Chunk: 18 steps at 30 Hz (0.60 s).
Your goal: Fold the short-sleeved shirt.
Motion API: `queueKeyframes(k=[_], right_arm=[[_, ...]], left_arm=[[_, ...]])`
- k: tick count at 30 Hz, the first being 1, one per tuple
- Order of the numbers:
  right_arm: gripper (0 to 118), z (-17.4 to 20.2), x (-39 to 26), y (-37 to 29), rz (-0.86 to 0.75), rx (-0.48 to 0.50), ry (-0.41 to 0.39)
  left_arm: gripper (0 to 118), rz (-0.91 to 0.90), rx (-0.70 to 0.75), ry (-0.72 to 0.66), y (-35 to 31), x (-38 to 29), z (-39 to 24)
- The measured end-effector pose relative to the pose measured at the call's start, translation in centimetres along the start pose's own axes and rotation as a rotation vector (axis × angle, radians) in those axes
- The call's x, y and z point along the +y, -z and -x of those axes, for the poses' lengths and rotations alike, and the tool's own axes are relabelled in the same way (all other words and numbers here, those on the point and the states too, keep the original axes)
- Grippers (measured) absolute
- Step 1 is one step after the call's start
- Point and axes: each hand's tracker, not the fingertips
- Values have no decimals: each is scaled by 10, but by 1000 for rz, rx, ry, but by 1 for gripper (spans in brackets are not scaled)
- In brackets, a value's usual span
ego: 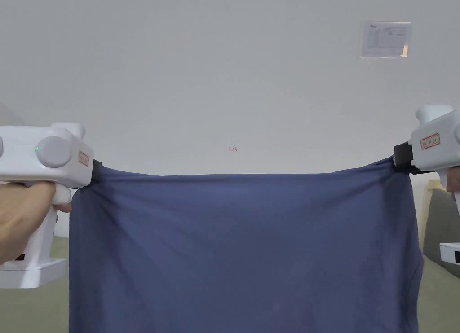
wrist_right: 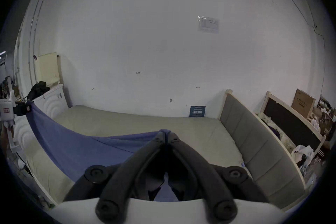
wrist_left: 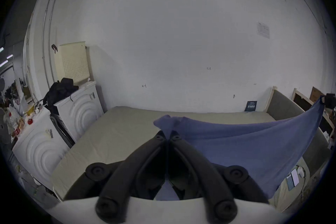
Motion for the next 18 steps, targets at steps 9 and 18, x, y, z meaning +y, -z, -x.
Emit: queueKeyframes(k=[9, 18], right_arm=[[0, 2, 74, 68, -59, -64, -18], [0, 3, 107, 138, -91, -97, -24]], left_arm=[[2, -27, 45, 33, 64, 54, -28], [2, -43, 78, 25, 133, 82, -48]])
